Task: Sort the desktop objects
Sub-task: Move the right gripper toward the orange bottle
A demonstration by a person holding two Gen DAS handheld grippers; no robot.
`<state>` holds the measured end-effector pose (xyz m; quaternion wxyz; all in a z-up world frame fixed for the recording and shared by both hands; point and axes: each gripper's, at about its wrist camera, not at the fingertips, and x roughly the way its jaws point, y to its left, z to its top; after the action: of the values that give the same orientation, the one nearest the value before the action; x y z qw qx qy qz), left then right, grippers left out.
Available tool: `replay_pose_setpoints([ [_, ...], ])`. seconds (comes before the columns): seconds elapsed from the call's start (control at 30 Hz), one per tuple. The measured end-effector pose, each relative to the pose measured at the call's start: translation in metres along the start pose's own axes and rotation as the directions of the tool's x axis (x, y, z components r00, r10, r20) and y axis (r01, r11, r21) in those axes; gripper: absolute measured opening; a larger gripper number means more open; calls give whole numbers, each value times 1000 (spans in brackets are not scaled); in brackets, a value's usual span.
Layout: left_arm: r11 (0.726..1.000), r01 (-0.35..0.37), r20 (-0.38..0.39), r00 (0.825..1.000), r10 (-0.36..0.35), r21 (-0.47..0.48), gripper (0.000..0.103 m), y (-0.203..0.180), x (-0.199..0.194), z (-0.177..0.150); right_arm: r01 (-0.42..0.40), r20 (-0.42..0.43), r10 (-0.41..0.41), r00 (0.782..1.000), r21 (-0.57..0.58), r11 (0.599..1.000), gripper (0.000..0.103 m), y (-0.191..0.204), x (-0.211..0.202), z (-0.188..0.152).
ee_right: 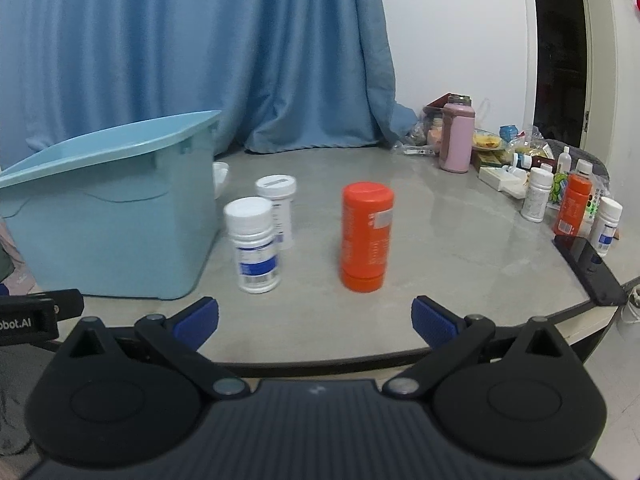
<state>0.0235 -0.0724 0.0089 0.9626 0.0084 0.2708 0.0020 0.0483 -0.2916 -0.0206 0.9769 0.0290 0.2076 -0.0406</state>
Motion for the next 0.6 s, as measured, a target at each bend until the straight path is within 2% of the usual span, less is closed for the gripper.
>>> replay_pose_setpoints([
  [0.3,1000,5,-11,1000,-5,3,103,-39,17,5,-3,-23,3,1000,0,1000,103,-33,27,8],
  [0.6,1000,-12,-36,999,12,-4,103,-56,40,12,-25,-30,24,999,-16,1000,103,-47,56,16],
])
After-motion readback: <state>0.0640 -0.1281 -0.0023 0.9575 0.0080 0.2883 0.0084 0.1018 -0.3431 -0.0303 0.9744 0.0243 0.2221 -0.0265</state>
